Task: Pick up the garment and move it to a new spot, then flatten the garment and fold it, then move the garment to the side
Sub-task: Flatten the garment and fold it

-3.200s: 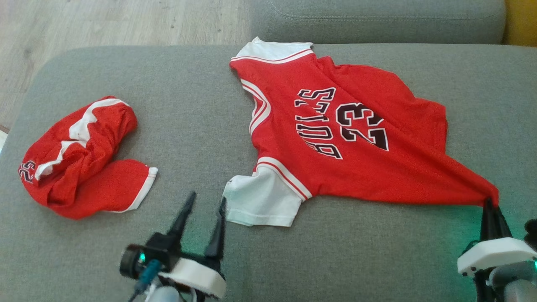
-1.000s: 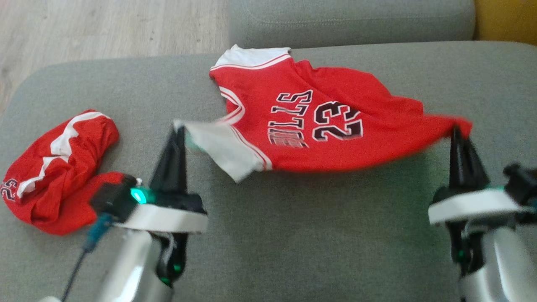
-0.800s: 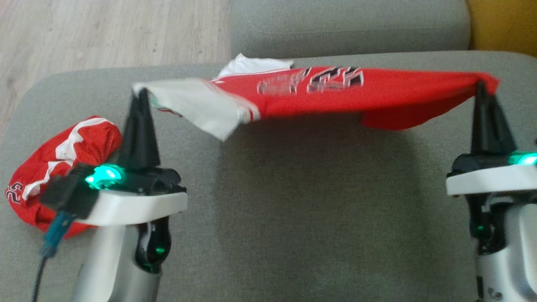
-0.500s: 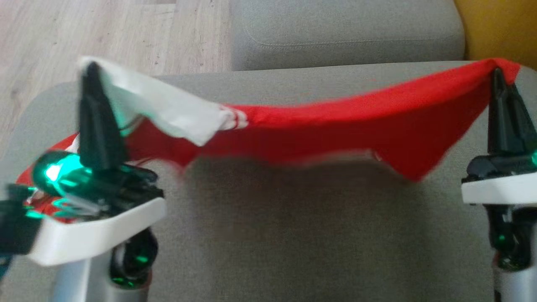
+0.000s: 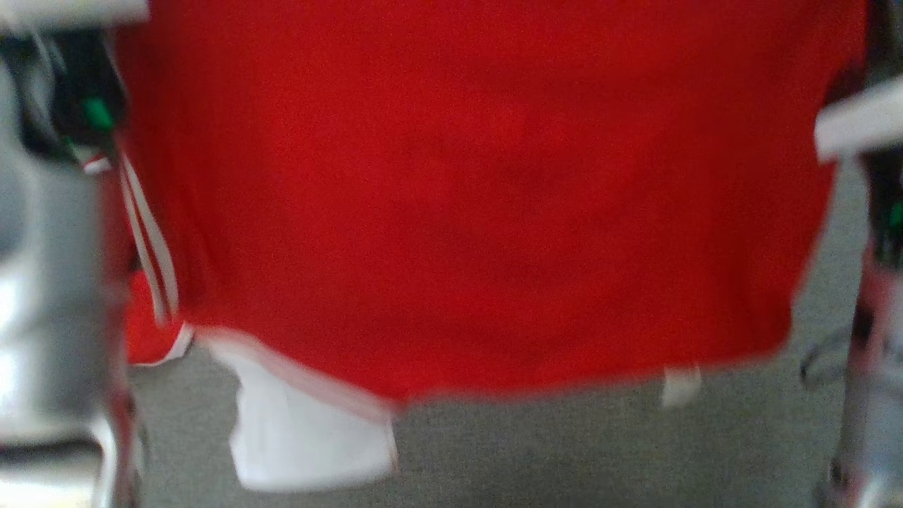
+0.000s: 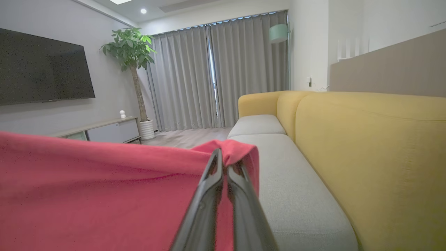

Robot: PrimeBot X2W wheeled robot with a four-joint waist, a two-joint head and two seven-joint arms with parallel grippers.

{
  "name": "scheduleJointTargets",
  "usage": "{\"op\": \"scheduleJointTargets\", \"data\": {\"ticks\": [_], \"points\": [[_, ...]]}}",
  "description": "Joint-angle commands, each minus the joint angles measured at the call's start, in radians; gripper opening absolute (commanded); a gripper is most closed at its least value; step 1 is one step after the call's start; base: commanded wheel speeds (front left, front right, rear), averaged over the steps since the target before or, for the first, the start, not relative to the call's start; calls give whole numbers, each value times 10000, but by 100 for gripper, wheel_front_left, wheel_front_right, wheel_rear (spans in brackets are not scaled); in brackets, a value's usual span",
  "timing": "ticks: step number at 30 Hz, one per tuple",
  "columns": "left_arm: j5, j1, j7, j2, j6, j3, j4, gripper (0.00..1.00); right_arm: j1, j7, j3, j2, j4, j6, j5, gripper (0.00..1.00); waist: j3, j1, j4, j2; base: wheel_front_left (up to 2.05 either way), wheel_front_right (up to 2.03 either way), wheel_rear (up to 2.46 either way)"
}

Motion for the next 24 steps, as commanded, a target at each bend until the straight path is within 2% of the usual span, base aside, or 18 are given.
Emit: {"op": "scheduleJointTargets", "data": {"ticks": [1,6,13,18,24], "points": [[236,-903,11,532,-87,287,432,0,-1068,80,269,-6,132,67,46,0,1133,-3,-198,0,0,0,0],[715,-3807,-502,1022,-317,91,3650,0,-4082,-486,757,-132,2963,67,-33,0,2143,-3,-373,0,0,0,0],[1066,-6328,-1588,1214,-468,-204,6380,0,-7487,-2323,1153,-275,6637,67,-117,0,2661,-3,-278,0,0,0,0],[925,-6872,-2231,1060,-554,-441,7361,0,-8498,-3573,1400,-591,8355,67,-205,0,2742,-3,-14,0,0,0,0],[442,-6311,-2437,861,-586,-1478,7676,0,-8250,-4195,1628,-1013,9893,67,24,0,2826,-3,306,0,0,0,0]]}}
